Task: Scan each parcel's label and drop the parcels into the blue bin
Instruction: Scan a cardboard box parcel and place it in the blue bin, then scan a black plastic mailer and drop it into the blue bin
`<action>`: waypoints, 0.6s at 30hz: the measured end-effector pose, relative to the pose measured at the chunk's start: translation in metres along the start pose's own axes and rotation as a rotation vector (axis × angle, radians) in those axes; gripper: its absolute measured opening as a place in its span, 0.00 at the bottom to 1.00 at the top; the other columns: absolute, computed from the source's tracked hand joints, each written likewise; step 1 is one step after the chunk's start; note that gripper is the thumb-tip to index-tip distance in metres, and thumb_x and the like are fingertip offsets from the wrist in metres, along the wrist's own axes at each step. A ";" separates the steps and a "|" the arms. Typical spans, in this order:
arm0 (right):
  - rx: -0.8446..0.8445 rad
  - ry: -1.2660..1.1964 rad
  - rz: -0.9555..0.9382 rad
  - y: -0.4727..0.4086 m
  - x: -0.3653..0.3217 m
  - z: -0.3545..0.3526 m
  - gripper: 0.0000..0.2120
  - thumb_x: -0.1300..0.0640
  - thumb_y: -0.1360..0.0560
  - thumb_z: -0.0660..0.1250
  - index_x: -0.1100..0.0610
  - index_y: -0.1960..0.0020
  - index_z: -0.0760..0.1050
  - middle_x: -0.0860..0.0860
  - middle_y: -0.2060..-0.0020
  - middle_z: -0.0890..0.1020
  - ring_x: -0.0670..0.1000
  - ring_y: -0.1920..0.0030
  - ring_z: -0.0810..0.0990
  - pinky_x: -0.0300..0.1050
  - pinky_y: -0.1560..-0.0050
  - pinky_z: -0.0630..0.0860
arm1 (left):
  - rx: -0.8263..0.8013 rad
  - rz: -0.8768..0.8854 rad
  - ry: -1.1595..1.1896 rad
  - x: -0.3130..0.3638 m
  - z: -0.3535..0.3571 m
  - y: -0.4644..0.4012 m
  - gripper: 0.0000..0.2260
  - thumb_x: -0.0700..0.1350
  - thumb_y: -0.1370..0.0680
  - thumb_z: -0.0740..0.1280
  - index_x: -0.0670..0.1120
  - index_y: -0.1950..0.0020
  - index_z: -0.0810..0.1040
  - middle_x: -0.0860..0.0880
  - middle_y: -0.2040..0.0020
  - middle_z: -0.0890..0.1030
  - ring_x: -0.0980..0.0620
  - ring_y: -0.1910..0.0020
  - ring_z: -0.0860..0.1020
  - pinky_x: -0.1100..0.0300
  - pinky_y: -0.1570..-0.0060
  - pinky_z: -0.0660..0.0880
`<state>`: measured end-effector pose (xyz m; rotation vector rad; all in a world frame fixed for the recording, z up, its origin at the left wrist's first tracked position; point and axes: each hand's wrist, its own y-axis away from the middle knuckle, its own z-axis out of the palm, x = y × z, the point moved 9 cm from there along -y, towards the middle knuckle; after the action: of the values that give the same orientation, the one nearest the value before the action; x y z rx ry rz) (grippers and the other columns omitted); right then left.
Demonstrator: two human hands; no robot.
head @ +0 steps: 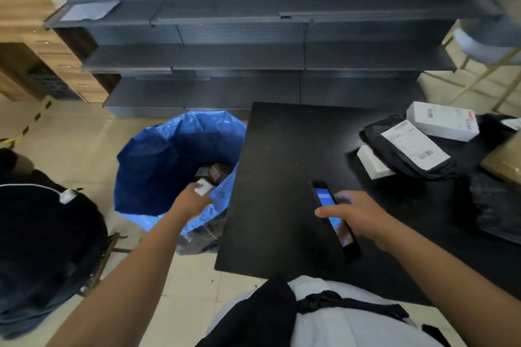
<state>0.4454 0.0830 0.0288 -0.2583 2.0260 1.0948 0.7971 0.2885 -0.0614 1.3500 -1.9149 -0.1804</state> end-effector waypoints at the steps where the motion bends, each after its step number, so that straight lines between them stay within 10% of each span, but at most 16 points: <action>1: 0.016 -0.013 0.006 0.003 0.007 -0.007 0.21 0.52 0.31 0.81 0.64 0.46 0.81 0.56 0.63 0.80 0.50 0.69 0.79 0.43 0.68 0.76 | -0.088 0.042 -0.024 0.010 0.025 0.005 0.22 0.42 0.26 0.74 0.41 0.33 0.75 0.43 0.44 0.80 0.45 0.46 0.79 0.51 0.44 0.75; 6: 0.094 -0.134 0.053 0.027 0.044 -0.051 0.16 0.53 0.30 0.80 0.61 0.50 0.81 0.54 0.66 0.80 0.50 0.71 0.79 0.43 0.67 0.75 | -0.390 0.194 0.008 0.080 0.133 0.049 0.15 0.36 0.23 0.71 0.40 0.37 0.78 0.43 0.46 0.81 0.50 0.51 0.79 0.66 0.63 0.72; 18: 0.363 -0.457 0.118 0.096 0.148 -0.183 0.15 0.54 0.30 0.79 0.61 0.48 0.83 0.65 0.54 0.85 0.60 0.63 0.82 0.55 0.58 0.78 | -0.542 0.472 0.033 0.305 0.309 0.133 0.20 0.45 0.24 0.74 0.46 0.33 0.77 0.50 0.51 0.83 0.52 0.54 0.82 0.55 0.48 0.80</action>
<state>0.1976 0.0265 0.0346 0.2790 1.7914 0.7484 0.4530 -0.0077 -0.0528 0.5281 -1.9126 -0.4010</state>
